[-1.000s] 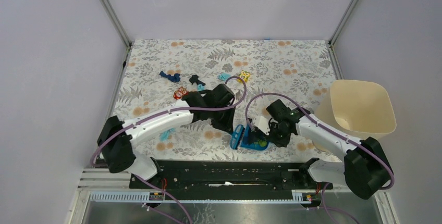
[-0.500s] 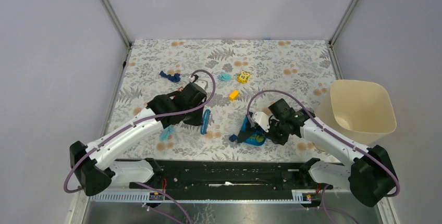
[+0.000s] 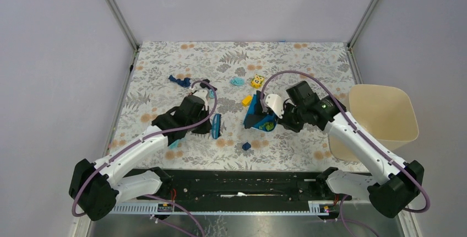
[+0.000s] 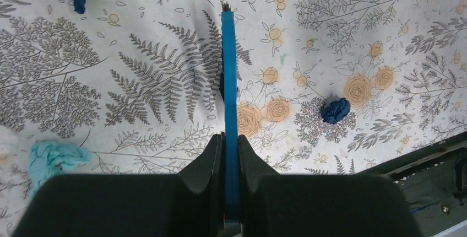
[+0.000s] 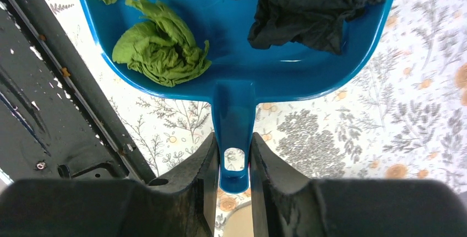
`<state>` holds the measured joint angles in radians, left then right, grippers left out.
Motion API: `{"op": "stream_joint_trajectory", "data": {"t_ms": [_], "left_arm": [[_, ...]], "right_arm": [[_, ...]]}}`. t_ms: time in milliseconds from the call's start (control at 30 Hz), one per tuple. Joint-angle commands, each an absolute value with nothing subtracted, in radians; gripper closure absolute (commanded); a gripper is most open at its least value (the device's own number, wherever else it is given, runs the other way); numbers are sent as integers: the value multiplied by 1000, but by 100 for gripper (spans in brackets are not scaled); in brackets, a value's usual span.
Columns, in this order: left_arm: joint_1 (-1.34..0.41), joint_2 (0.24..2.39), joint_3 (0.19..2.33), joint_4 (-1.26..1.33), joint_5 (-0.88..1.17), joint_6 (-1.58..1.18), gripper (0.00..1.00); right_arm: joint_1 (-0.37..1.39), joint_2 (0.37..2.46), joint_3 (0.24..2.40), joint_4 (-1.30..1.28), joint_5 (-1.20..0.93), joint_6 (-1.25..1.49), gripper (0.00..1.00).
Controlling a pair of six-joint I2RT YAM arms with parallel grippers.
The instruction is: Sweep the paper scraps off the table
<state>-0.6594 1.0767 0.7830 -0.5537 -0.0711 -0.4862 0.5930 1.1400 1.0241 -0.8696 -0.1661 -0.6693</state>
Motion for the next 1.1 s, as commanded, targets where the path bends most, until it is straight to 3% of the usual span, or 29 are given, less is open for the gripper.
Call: {"op": "stream_joint_trajectory", "data": {"t_ms": [0,500,800,1067], "left_arm": [[-654,1045,734,-403,-55,-451,100],[-654,1081,733,-422,-35,-425,100],[-655,1101,737,-432,-5,-422,100],[-654,1105,740,-439,30,-420,100]], "right_arm": [[599,1186,1160,-1000,-159,-701,100],[576,1240,1473,-1332,-93,-663,100],[373,1250,1693,-1483,-104,-617,100],[240,1197,1731,-1483,45,-568,100]]}}
